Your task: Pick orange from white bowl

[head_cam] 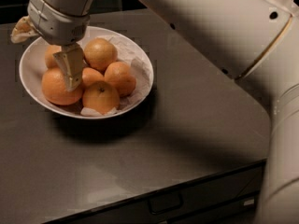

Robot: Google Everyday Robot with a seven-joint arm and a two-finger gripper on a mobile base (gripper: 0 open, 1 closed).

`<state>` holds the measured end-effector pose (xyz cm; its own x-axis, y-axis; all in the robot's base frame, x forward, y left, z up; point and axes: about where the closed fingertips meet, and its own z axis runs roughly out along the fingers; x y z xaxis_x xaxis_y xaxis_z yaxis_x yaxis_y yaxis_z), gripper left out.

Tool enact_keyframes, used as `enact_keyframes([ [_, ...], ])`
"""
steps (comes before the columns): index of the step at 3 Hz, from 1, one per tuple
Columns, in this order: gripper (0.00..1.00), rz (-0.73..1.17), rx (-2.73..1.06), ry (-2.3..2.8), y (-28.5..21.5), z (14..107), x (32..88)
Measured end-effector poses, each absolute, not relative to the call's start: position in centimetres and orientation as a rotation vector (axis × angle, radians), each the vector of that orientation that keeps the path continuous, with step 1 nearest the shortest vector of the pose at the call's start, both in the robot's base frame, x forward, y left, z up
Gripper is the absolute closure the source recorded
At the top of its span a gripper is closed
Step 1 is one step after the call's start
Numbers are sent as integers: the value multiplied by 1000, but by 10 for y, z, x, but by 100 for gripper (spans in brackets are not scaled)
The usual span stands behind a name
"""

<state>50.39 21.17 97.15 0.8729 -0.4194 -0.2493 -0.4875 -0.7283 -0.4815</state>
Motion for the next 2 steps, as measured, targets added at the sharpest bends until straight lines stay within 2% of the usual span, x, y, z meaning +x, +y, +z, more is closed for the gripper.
enact_keyframes([
  [2, 15, 178, -2509, 701, 204, 970, 485],
])
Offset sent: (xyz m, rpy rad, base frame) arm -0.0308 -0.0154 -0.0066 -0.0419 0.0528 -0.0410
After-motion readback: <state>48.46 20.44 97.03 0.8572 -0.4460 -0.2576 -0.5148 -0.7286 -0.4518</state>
